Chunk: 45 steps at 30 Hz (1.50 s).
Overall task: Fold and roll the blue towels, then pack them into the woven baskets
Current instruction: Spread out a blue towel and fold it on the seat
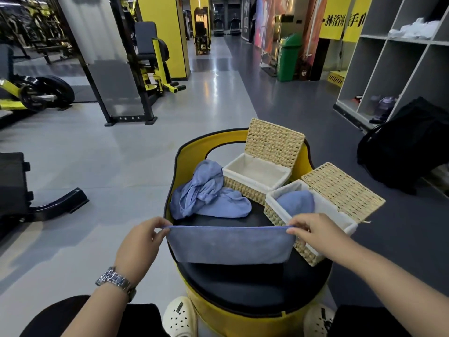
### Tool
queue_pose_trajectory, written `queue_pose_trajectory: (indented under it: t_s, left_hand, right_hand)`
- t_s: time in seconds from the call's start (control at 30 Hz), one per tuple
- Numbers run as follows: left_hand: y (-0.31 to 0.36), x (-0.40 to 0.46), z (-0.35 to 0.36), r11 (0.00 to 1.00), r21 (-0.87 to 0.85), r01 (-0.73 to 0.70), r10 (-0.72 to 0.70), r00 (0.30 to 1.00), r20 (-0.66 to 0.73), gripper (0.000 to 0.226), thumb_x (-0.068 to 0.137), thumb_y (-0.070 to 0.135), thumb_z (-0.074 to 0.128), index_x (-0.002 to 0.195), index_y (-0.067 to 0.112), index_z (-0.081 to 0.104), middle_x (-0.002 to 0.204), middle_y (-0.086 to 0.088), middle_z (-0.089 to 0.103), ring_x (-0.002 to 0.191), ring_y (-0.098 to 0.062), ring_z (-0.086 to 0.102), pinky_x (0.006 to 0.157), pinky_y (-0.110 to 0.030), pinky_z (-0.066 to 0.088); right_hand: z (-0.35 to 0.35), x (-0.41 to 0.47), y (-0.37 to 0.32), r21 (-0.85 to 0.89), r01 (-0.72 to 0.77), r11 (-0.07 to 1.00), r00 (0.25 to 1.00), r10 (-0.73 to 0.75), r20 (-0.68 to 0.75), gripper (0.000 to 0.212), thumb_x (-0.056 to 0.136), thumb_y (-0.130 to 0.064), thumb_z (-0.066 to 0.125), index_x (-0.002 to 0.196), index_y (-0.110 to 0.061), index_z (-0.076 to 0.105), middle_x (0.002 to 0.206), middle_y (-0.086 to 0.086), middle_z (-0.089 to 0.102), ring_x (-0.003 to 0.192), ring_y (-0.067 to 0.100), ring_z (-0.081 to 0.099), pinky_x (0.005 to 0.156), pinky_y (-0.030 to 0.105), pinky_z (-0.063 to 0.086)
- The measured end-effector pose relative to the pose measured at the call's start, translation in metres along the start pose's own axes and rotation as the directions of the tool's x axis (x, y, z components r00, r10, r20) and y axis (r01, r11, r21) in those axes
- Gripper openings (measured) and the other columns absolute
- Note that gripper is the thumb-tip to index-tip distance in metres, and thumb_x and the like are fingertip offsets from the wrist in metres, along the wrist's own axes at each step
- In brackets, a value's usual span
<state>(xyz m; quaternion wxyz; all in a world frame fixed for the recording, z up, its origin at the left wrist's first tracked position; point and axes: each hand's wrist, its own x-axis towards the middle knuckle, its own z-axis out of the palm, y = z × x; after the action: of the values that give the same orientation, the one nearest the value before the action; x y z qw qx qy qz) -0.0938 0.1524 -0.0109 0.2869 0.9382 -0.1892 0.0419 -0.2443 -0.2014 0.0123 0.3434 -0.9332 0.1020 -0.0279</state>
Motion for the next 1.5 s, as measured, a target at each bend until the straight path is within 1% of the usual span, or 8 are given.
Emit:
queue_pose_trajectory:
  t_s: [0.1,0.2,0.33,0.53,0.77,0.97,1.13,1.5]
  left_hand:
    - [-0.011,-0.016,0.001,1.000,0.012,0.013,-0.013,0.999,0.045,0.017,0.088,0.023,0.061,0.080,0.038,0.060,0.078,0.019,0.065,0.059,-0.006,0.058,0.060,-0.031,0.050]
    - [-0.026,-0.028,0.005,0.999,0.046,0.023,-0.030,0.988,0.148,0.021,0.087,0.023,0.064,0.077,0.041,0.061,0.079,0.027,0.064,0.060,-0.004,0.058,0.063,-0.029,0.051]
    - [-0.030,-0.024,0.011,0.999,0.041,0.026,-0.034,0.971,0.236,0.024,0.087,0.020,0.064,0.076,0.041,0.061,0.085,0.040,0.059,0.063,-0.003,0.058,0.059,-0.021,0.044]
    - [-0.025,0.016,0.026,0.998,0.069,0.016,-0.034,0.965,0.260,0.015,0.088,0.025,0.061,0.081,0.037,0.063,0.081,0.023,0.065,0.062,-0.002,0.056,0.064,-0.025,0.046]
    - [-0.021,0.084,0.057,0.985,0.152,-0.085,0.033,0.949,0.314,0.014,0.088,0.027,0.059,0.082,0.040,0.055,0.080,0.014,0.061,0.079,-0.011,0.059,0.066,-0.027,0.044]
    - [-0.024,0.104,0.088,0.983,0.161,-0.087,0.039,0.959,0.281,0.009,0.089,0.026,0.058,0.090,0.031,0.064,0.084,0.013,0.065,0.083,-0.013,0.062,0.064,-0.026,0.042]
    - [-0.033,0.109,0.109,0.989,0.125,-0.074,0.034,0.954,0.298,0.008,0.086,0.021,0.060,0.090,0.026,0.065,0.087,0.008,0.068,0.084,-0.015,0.063,0.067,-0.028,0.047]
    - [-0.038,0.111,0.134,0.994,0.106,-0.019,-0.012,0.959,0.284,0.022,0.082,0.011,0.063,0.103,0.011,0.057,0.098,-0.007,0.066,0.090,-0.027,0.063,0.076,-0.033,0.049]
  right_hand:
    - [0.006,-0.010,0.001,-0.025,-0.020,0.999,0.994,0.023,0.106,0.010,0.087,-0.023,0.066,0.080,-0.030,0.069,0.070,-0.001,0.070,0.064,0.007,0.063,0.065,0.023,0.051]
    - [0.015,-0.018,0.002,-0.060,-0.023,0.998,0.977,0.035,0.208,0.008,0.088,-0.024,0.065,0.081,-0.027,0.068,0.061,-0.007,0.065,0.054,0.002,0.057,0.060,0.014,0.046]
    - [0.026,-0.018,0.007,-0.098,-0.044,0.994,0.956,0.070,0.285,0.009,0.088,-0.026,0.065,0.079,-0.026,0.067,0.062,-0.007,0.065,0.053,0.001,0.056,0.066,0.024,0.050]
    - [0.024,0.014,0.021,-0.108,-0.076,0.991,0.977,0.096,0.192,0.012,0.089,-0.019,0.063,0.078,-0.023,0.067,0.050,-0.012,0.059,0.044,0.000,0.052,0.048,0.013,0.041]
    - [0.033,0.063,0.037,-0.256,-0.051,0.965,0.990,0.083,0.115,0.007,0.088,-0.024,0.062,0.085,-0.023,0.068,0.076,-0.010,0.068,0.071,0.000,0.058,0.061,0.015,0.041]
    - [0.055,0.086,0.054,-0.370,-0.061,0.927,0.991,0.100,0.088,0.011,0.090,-0.023,0.055,0.082,-0.023,0.061,0.082,-0.003,0.067,0.076,0.014,0.060,0.065,0.032,0.046]
    - [0.075,0.096,0.064,-0.503,-0.014,0.864,0.994,0.068,0.089,0.007,0.092,-0.021,0.049,0.086,-0.020,0.047,0.080,0.000,0.059,0.074,0.022,0.058,0.049,0.031,0.030]
    - [0.106,0.100,0.088,-0.628,0.076,0.774,0.997,-0.056,0.052,0.019,0.081,0.005,0.055,0.082,-0.013,0.050,0.078,0.010,0.061,0.067,0.030,0.060,0.053,0.038,0.039]
